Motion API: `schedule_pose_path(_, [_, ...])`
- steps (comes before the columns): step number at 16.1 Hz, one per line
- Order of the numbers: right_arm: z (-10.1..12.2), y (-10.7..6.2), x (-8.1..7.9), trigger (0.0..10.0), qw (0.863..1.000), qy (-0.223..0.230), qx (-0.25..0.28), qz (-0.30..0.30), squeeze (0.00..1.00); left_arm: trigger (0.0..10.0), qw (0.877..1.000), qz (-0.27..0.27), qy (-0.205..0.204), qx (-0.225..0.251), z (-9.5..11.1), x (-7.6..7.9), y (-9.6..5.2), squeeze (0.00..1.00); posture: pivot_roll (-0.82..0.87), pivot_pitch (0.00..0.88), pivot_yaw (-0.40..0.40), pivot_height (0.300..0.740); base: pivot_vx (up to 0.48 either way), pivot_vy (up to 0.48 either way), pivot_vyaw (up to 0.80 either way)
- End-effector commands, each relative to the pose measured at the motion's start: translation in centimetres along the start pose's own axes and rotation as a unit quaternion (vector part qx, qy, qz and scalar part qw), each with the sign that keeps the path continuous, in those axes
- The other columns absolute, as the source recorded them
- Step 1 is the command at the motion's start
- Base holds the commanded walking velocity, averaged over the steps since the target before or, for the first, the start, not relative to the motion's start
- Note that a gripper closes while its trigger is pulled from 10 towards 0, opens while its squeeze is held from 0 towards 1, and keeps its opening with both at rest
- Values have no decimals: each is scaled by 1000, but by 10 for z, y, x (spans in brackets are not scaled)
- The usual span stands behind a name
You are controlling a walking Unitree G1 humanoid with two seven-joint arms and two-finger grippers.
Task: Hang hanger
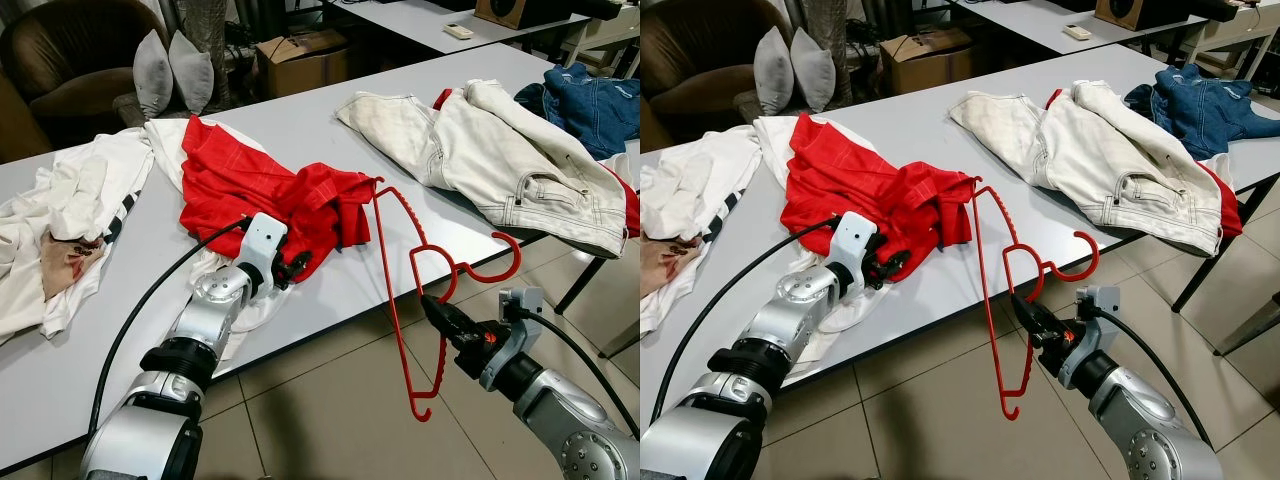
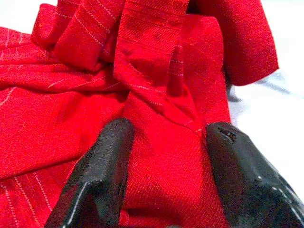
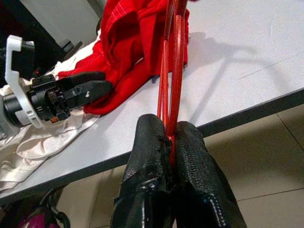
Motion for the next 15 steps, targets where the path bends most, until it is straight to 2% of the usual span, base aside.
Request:
schedule_pose_path(1, [1, 1, -3, 10000, 1000, -3, 3, 5, 0, 0, 1000, 8, 13, -13, -3, -6, -1, 0, -301, 0, 109, 740, 0, 0, 0])
schedule_pose_path(5, [2, 2, -2, 10000, 1000, -3, 3, 6, 0, 0, 1000, -7, 17, -13, -4, -1, -1, 0, -301, 0, 108, 740, 0, 0, 0])
schedule_pose_path(11, [3, 2, -2, 10000, 1000, -5, 4, 5, 0, 0, 1000, -12, -6, 11, 2, 2, 1, 0, -302, 0, 109, 740, 0, 0, 0])
schedule_pose_path(13, [3, 2, -2, 10000, 1000, -6, 3, 6, 0, 0, 999, -3, -17, 35, 8, -1, 1, 0, -302, 0, 107, 740, 0, 0, 0])
schedule_pose_path(15, [5, 4, -3, 10000, 1000, -16, 1, 8, 0, 0, 994, 22, -26, 108, 28, -12, -3, 0, -301, 0, 103, 740, 0, 0, 0])
Point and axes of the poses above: a point about 5 cm out from each wrist's last joint towards the gripper, its own y axis pointing out of the wrist towards the gripper, its own z axis along the axis of the wrist's last joint, x = y × z, the point moved 2 cm from there along y, pointing out of the wrist towards the gripper, and after that the axes turned 10 degrees about y, right-handed, at the moved point
